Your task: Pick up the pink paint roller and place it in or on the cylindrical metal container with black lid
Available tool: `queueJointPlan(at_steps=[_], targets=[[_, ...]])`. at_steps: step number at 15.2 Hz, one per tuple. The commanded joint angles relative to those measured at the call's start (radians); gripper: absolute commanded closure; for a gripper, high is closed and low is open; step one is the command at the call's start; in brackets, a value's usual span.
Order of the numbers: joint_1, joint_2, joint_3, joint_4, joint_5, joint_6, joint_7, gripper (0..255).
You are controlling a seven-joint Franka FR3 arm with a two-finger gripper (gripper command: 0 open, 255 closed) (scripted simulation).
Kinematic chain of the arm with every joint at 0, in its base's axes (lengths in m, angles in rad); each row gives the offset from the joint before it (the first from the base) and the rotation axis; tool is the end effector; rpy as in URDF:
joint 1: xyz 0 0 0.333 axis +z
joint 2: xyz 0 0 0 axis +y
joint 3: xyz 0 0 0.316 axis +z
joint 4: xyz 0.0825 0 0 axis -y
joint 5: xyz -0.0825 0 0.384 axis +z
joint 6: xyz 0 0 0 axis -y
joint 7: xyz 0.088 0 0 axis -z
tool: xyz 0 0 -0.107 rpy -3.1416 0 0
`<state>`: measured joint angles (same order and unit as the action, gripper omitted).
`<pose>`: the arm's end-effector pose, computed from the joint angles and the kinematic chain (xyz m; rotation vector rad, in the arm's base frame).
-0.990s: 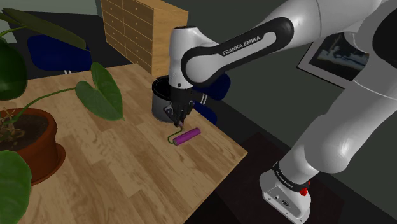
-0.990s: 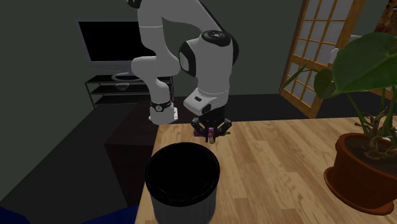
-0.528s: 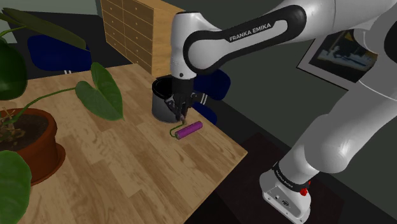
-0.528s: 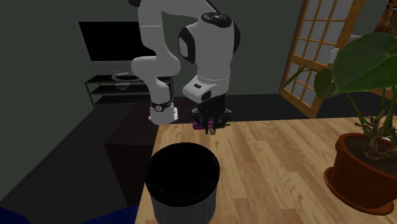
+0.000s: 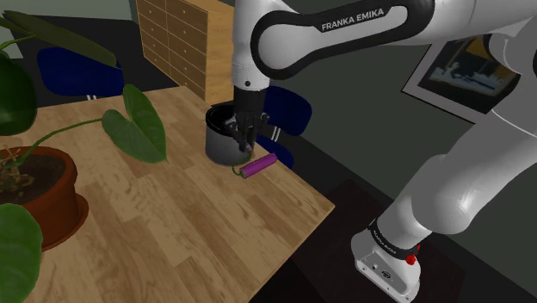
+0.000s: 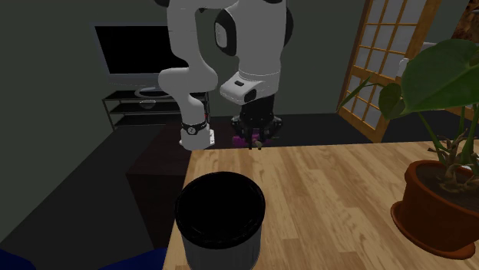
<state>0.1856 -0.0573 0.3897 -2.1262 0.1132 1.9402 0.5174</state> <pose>0.4272 0.2881 0.4228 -3.1316 -0.0125 0.2433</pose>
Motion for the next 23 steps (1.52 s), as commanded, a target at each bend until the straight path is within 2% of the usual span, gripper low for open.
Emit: queueJointPlan(at_steps=[1, 10, 17, 23], targets=[[-0.001, -0.009, -0.002, 0.02, 0.002, -0.029, -0.001, 255], [-0.004, -0.041, -0.008, 0.109, 0.008, -0.148, -0.001, 255], [-0.06, 0.136, -0.062, 0.315, -0.07, -0.194, -0.081, 255], [-0.091, 0.315, -0.101, 0.552, -0.129, -0.263, -0.143, 255]])
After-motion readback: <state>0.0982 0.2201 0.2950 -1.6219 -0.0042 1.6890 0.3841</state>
